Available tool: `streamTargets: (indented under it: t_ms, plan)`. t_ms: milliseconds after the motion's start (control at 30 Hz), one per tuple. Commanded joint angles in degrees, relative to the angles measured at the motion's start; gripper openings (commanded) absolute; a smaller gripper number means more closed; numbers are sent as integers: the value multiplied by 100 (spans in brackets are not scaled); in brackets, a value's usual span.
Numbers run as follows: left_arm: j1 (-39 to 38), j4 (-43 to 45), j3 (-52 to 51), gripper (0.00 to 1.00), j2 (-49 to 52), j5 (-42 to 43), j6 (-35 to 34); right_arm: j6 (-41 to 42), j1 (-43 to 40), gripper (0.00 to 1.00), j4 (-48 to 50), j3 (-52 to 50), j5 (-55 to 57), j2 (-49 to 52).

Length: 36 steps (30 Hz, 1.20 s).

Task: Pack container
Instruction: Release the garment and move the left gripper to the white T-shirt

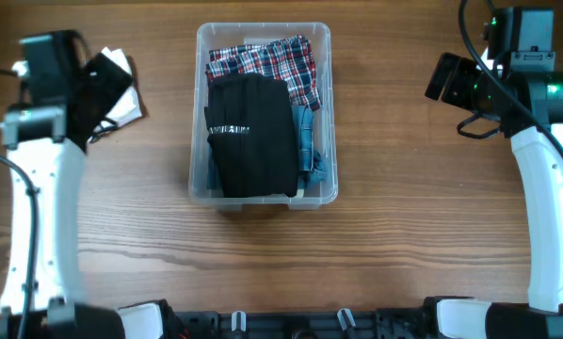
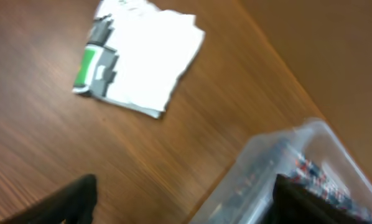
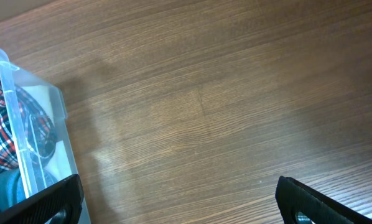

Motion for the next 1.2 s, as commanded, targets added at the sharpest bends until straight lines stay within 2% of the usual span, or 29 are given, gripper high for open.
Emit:
streamTargets:
  t_ms: [0,100,400,600,700,1167]
  plan:
    - [651,0,-31,100,485,920,46,-48,-2,100,20,24,81,24]
    - [966,155,-31,100,890,1362,516,-48,-2,100,22,24,79,24]
    - [1801,940,-31,100,2151,2284,1097,-48,-2,100,22,24,79,24]
    - [2048,1408,-31,100,2535,2350,1231,-50,-2,100,20,24,79,24]
    - [2050,1674,-31,100,2677,2382,1519,-48,-2,100,20,24,79,24]
    - [2024,2369,-31,100,3386,2409,1843,-46,-2,100,20,24,81,24]
